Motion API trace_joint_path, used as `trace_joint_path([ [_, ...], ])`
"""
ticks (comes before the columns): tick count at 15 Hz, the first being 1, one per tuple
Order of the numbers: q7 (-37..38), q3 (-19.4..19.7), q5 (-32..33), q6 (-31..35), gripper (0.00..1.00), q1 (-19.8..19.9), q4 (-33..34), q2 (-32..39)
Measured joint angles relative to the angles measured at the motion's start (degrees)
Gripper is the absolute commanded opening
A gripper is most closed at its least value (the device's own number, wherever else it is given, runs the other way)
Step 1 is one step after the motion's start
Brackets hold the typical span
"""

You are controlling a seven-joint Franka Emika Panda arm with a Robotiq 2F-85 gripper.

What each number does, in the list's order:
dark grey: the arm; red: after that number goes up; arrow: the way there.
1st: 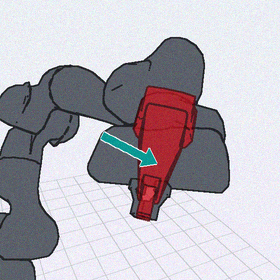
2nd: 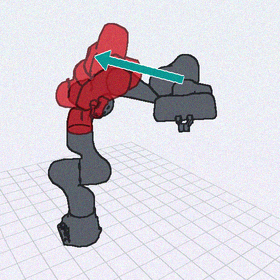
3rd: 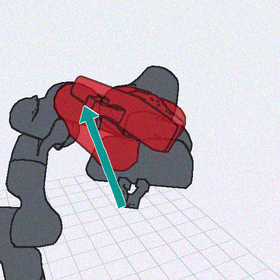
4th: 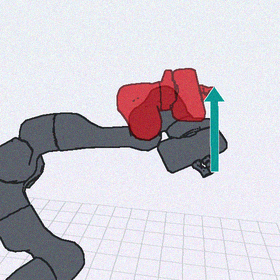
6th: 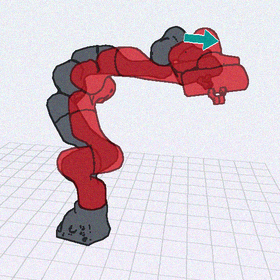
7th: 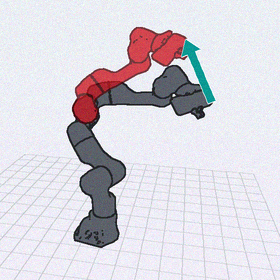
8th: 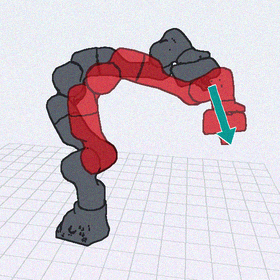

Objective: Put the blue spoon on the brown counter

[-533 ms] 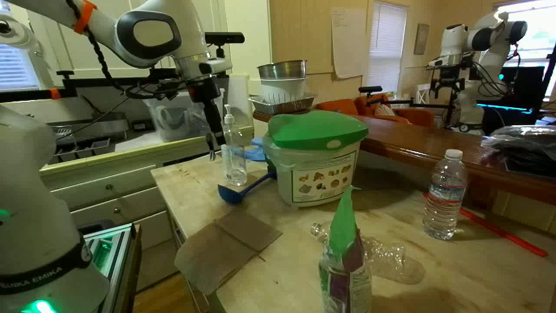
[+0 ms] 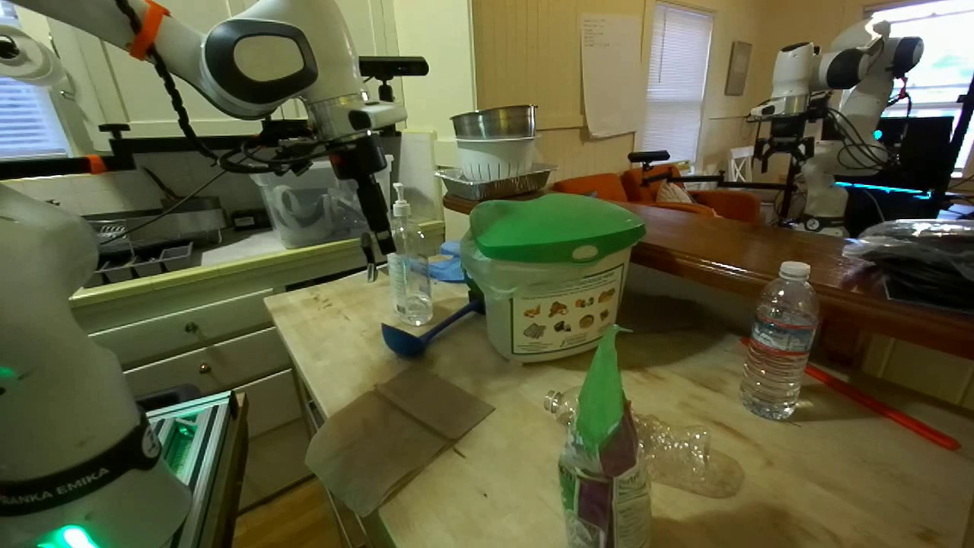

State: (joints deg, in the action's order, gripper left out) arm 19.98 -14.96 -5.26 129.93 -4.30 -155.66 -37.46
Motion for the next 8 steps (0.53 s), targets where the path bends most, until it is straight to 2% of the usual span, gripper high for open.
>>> trace_joint_path([
  [2,0.90,0.23,0.09,2.35,1.00,0.36,-0.19,0.36],
  [3,1.90,0.28,0.12,5.05,0.75,1.05,-0.53,0.95],
  [4,3.00,0.39,0.11,8.39,0.74,1.91,-0.98,1.87],
  [8,7.02,2.02,-3.10,19.25,0.42,4.04,-2.01,7.40],
])
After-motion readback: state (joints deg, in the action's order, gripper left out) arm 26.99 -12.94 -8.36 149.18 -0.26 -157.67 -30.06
